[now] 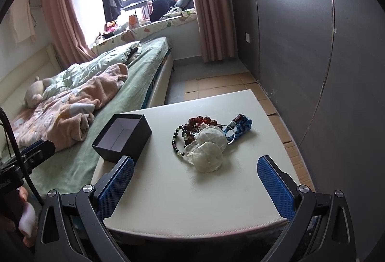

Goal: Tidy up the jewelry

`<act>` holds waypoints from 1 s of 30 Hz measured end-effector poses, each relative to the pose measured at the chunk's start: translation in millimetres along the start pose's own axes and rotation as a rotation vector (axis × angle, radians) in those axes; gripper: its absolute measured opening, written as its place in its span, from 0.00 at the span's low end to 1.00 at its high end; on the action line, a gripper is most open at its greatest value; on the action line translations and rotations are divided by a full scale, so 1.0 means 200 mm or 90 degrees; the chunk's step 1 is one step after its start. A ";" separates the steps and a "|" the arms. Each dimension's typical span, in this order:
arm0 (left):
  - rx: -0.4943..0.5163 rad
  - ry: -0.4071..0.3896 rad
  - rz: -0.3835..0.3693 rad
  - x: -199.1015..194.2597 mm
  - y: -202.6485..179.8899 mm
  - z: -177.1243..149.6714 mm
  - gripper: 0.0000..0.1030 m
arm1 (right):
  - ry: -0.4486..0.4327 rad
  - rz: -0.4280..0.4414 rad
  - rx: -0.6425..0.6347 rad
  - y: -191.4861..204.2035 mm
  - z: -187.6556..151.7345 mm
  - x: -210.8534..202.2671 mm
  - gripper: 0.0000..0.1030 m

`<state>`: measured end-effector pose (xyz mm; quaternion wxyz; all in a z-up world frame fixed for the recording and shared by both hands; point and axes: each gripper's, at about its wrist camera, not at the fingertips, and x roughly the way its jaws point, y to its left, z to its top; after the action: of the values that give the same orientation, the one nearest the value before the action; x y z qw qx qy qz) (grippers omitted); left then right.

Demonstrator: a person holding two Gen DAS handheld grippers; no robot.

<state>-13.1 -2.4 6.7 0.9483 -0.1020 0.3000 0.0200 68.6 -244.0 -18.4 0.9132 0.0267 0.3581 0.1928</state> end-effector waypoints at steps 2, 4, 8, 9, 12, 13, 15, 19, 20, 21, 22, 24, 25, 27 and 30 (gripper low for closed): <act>-0.001 0.000 0.001 0.00 0.00 0.00 0.94 | 0.000 0.001 0.000 0.00 0.00 0.00 1.00; -0.001 0.001 0.000 0.00 0.00 0.00 0.94 | 0.000 0.001 -0.002 0.00 0.00 0.00 1.00; 0.008 0.001 0.003 0.00 -0.02 0.00 0.94 | 0.006 -0.001 -0.006 0.00 0.00 0.00 1.00; 0.009 0.001 0.004 0.00 -0.02 0.00 0.94 | 0.006 -0.001 -0.007 0.00 0.00 0.00 1.00; 0.011 0.001 0.001 -0.01 -0.02 0.00 0.94 | 0.006 0.000 -0.007 0.00 0.00 0.00 1.00; 0.010 0.002 0.000 -0.01 -0.02 0.00 0.94 | 0.007 -0.001 -0.007 0.00 0.00 0.00 1.00; 0.011 0.003 0.002 0.00 -0.02 0.00 0.94 | 0.010 0.000 -0.008 0.00 0.00 0.00 1.00; 0.012 0.007 0.012 0.00 -0.02 -0.01 0.94 | 0.012 0.000 -0.011 0.00 -0.01 0.01 1.00; 0.013 0.008 0.012 0.00 -0.02 -0.01 0.94 | 0.012 -0.001 -0.013 0.00 -0.01 0.01 1.00; 0.014 0.008 0.013 0.01 -0.02 -0.01 0.94 | 0.012 -0.002 -0.015 0.00 -0.01 0.01 1.00; 0.015 0.008 0.013 0.01 -0.02 -0.01 0.94 | 0.012 -0.003 -0.015 0.00 -0.01 0.01 1.00; 0.020 0.008 0.014 0.01 -0.03 -0.01 0.94 | 0.012 -0.002 -0.013 0.00 -0.01 0.00 1.00; 0.022 0.007 0.015 0.01 -0.04 -0.01 0.94 | 0.013 -0.001 -0.010 0.00 -0.01 0.00 1.00; 0.026 0.004 0.016 0.01 -0.04 -0.01 0.94 | 0.016 -0.001 -0.006 -0.02 -0.01 0.01 1.00; 0.028 0.005 0.014 0.01 -0.05 -0.01 0.94 | 0.017 -0.001 -0.002 -0.03 -0.01 0.01 1.00</act>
<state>-11.3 -12.4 5.0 0.9487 -0.0783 0.3054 0.0234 70.2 -248.7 -21.7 0.9084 0.0222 0.3702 0.1932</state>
